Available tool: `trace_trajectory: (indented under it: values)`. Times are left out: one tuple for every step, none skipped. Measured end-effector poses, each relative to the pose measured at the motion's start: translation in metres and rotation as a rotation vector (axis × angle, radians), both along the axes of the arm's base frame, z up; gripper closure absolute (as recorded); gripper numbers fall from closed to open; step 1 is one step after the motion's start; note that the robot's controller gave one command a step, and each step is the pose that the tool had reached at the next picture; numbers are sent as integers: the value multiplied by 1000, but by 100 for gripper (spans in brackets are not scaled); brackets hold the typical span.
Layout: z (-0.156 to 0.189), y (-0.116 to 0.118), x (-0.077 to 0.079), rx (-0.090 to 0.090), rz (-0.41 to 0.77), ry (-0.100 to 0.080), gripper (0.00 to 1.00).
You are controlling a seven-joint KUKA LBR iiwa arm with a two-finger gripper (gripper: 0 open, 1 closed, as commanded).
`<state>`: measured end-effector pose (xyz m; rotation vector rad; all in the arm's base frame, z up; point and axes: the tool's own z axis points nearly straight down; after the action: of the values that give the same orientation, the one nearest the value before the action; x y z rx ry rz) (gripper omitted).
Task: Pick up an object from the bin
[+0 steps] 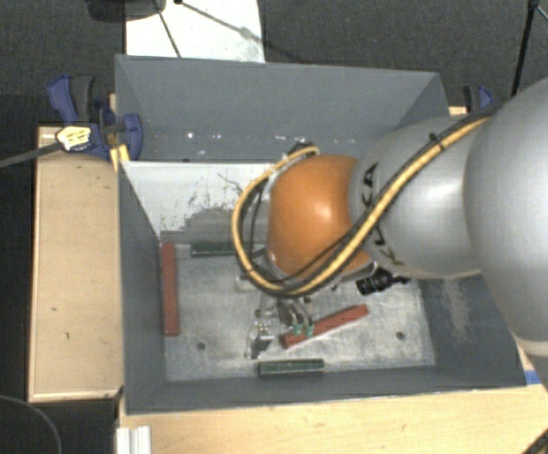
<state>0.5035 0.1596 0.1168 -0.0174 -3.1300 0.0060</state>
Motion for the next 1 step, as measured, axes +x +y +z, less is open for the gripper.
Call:
trace_trajectory:
  values:
    - [16, -24, 7, 6, 163, -15, 0]
